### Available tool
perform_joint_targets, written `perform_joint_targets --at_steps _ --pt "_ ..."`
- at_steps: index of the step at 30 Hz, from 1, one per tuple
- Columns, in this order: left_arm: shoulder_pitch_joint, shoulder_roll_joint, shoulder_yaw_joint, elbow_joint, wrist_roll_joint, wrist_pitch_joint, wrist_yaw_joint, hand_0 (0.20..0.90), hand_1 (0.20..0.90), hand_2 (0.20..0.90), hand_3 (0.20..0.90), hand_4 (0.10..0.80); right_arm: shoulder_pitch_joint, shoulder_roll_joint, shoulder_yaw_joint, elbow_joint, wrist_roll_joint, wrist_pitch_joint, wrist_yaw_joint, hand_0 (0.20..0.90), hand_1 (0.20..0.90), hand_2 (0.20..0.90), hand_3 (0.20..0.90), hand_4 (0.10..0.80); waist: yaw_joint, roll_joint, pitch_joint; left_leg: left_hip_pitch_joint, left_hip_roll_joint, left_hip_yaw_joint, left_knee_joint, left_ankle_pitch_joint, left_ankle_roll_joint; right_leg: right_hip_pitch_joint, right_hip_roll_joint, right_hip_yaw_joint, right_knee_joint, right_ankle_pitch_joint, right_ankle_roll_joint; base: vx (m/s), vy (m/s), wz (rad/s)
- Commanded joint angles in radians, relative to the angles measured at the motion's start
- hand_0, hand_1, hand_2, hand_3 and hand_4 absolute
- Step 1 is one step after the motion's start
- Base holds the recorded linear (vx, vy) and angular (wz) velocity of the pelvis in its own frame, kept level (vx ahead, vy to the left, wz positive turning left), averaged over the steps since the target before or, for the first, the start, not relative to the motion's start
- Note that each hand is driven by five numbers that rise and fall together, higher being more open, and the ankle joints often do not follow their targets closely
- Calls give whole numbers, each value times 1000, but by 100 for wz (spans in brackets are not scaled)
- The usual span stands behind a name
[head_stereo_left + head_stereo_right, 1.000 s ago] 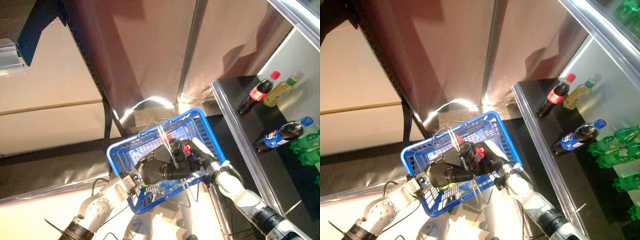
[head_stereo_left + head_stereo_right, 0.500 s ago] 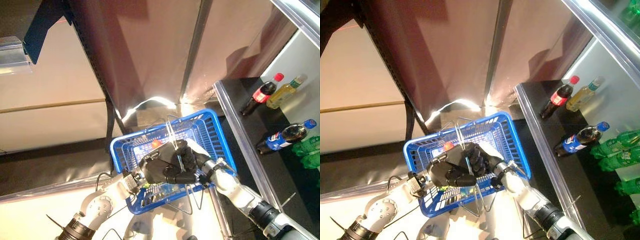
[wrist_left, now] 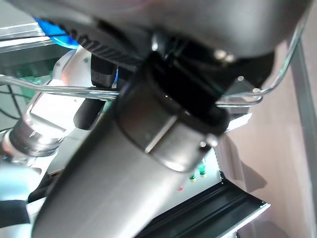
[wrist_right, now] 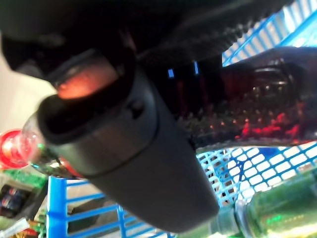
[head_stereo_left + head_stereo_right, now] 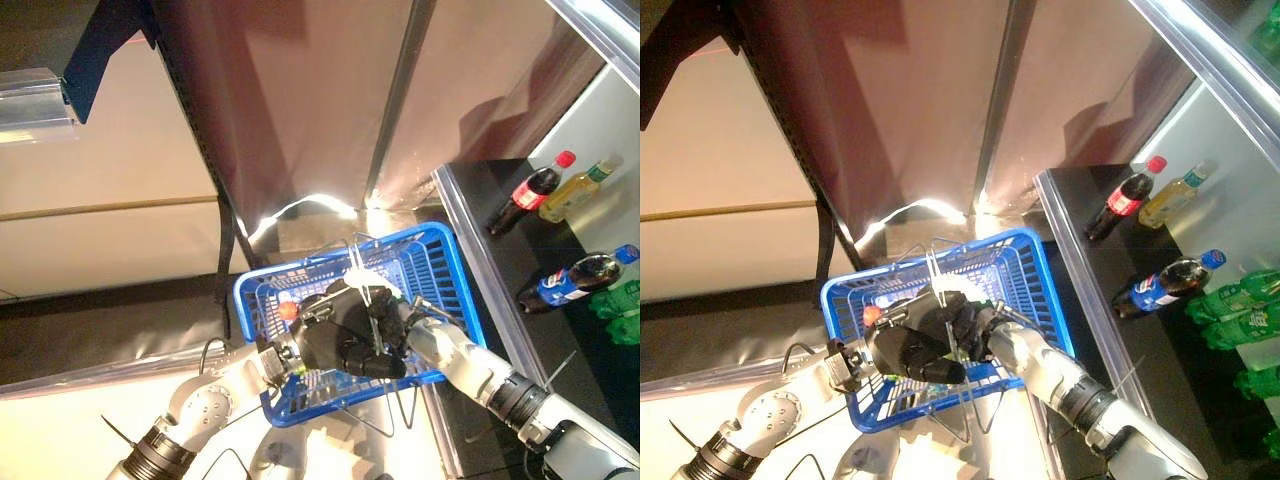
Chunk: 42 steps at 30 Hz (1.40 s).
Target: Pick up the drink and place into the basket.
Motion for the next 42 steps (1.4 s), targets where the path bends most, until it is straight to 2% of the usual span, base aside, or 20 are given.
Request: perform_joint_targets --at_steps 1,12,14,15,16,17,18,19,42 --pt "-190 -166 -37 -249 -122 -113 -221 300 300 300 200 100 -156 9 44 -11 -15 -41 -28 300 300 300 200 100 14 -2 -197 68 -13 -27 -3 -88 -6 -13 39 14 15 12 -38 0 0 0" --pt "-198 -176 -48 -258 -125 -106 -236 300 300 300 200 100 -170 45 72 45 -46 -9 9 300 300 300 200 100 27 -5 -201 60 -18 -40 -3 -84 -8 -12 43 7 12 12 -42 -6 6 5" --pt "-199 -177 -48 -258 -125 -104 -238 300 300 300 200 100 -166 48 75 58 -52 -2 11 408 408 408 326 226 28 -5 -202 61 -18 -42 -3 -84 -7 -13 43 5 14 11 -42 0 0 0" --pt "-201 -176 -49 -259 -125 -105 -237 300 300 300 200 100 -166 50 76 63 -52 0 12 552 552 552 494 394 28 -6 -202 60 -18 -42 -3 -84 -7 -14 42 5 15 12 -42 0 0 0" --pt "-203 -177 -51 -259 -125 -105 -238 300 300 300 200 100 -166 52 76 74 -54 2 15 660 660 660 620 520 29 -6 -202 60 -19 -44 -3 -84 -7 -15 43 5 15 11 -43 0 0 0" --pt "-203 -177 -51 -260 -127 -103 -237 300 300 300 200 100 -165 54 76 77 -55 5 16 698 698 698 664 564 30 -7 -202 59 -20 -45 -3 -84 -6 -15 44 5 14 11 -44 0 0 0" --pt "-204 -178 -52 -261 -127 -103 -236 300 300 300 200 100 -164 57 77 81 -56 9 16 698 698 698 664 564 30 -6 -201 60 -20 -46 -3 -84 -6 -14 44 5 15 11 -44 0 0 0" --pt "-204 -178 -52 -261 -126 -103 -236 300 300 300 200 100 -164 60 76 87 -57 13 18 900 900 900 900 800 31 -6 -201 61 -20 -47 -3 -84 -6 -14 44 5 15 11 -44 0 0 0" --pt "-206 -188 -45 -265 -125 -104 -222 300 300 300 200 100 -142 78 58 122 -76 12 19 900 900 900 900 800 27 -10 -202 65 -22 -50 -3 -86 -2 -15 46 11 18 10 -46 0 0 0"
